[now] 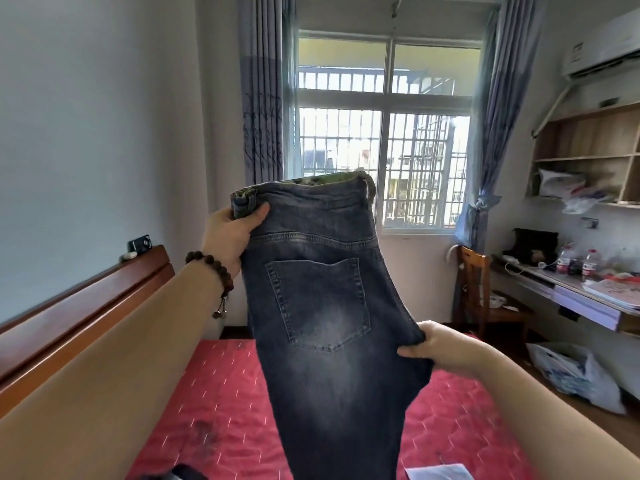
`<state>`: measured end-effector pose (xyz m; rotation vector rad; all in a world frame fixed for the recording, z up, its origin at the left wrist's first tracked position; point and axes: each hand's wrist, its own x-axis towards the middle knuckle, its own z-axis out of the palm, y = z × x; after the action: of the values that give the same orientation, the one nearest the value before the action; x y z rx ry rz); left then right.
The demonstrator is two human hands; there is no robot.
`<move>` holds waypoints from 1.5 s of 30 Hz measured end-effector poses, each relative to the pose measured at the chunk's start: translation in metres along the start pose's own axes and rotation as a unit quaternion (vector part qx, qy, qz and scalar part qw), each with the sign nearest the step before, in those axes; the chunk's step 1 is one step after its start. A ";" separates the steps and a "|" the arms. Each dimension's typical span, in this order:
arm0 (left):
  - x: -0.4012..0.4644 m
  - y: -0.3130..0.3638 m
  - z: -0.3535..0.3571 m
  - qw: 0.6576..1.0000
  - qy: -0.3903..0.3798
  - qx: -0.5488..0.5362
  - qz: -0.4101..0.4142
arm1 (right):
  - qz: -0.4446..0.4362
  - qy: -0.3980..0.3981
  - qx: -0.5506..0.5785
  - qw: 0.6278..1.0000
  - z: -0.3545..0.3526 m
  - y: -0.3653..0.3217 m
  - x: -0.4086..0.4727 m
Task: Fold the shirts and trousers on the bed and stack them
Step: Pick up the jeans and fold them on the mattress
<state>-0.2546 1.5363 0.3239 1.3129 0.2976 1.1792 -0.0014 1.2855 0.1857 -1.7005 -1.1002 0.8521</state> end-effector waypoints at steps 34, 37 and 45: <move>-0.327 0.080 0.053 0.862 0.168 0.436 0.195 | -0.359 0.352 -0.035 0.864 0.099 -0.130 -0.266; -0.325 0.077 0.056 0.854 0.185 0.444 0.195 | -0.342 0.355 -0.035 0.869 0.097 -0.131 -0.265; -0.293 -0.048 0.028 0.890 0.097 0.436 0.092 | -0.233 0.298 -0.020 0.926 0.088 -0.032 -0.175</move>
<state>-0.3377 1.2971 0.1671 2.0289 0.9495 1.4009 -0.1520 1.1572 0.1980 -1.4850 -1.0221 -0.0004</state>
